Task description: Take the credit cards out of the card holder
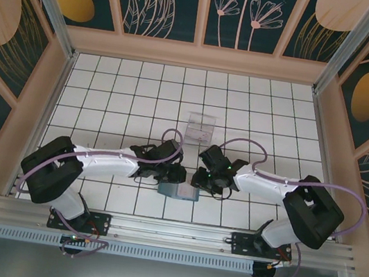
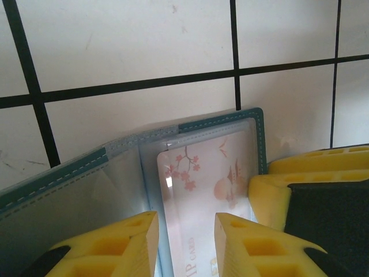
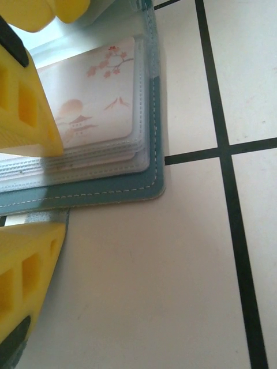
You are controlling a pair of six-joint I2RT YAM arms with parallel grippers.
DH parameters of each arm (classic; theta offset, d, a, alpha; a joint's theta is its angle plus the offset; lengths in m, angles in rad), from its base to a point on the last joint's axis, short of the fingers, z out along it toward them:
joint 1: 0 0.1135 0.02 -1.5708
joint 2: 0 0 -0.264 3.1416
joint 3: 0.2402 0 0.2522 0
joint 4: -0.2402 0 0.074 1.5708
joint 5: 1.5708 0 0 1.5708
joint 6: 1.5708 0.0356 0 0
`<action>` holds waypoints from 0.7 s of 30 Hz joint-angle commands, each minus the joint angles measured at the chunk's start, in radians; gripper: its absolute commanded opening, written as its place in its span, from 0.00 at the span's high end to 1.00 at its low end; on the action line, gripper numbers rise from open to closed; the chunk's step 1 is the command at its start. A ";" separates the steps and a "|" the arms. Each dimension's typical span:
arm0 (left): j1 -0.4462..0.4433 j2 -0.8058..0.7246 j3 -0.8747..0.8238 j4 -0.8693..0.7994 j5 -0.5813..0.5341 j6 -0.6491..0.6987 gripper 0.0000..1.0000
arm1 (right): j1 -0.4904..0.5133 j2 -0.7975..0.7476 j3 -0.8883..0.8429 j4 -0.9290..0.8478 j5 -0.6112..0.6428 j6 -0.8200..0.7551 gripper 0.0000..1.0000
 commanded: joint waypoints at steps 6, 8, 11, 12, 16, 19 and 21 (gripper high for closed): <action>0.004 0.035 -0.003 -0.049 0.000 0.034 0.70 | 0.012 0.017 0.003 -0.028 0.023 -0.004 0.67; 0.007 0.041 -0.003 -0.048 0.005 0.037 0.70 | 0.013 0.016 0.003 -0.028 0.023 -0.004 0.67; 0.006 0.047 0.001 -0.049 0.014 0.042 0.70 | 0.012 0.017 0.003 -0.026 0.022 -0.004 0.67; 0.005 0.050 0.001 -0.051 0.011 0.043 0.70 | 0.013 0.017 0.003 -0.026 0.022 -0.003 0.67; 0.005 0.073 0.009 -0.071 -0.004 0.048 0.71 | 0.014 0.016 0.003 -0.026 0.023 -0.003 0.67; 0.006 0.081 0.008 -0.073 -0.004 0.050 0.70 | 0.014 0.017 0.003 -0.028 0.023 -0.003 0.67; 0.005 0.080 0.009 -0.084 -0.015 0.051 0.70 | 0.014 0.015 0.003 -0.029 0.024 -0.003 0.67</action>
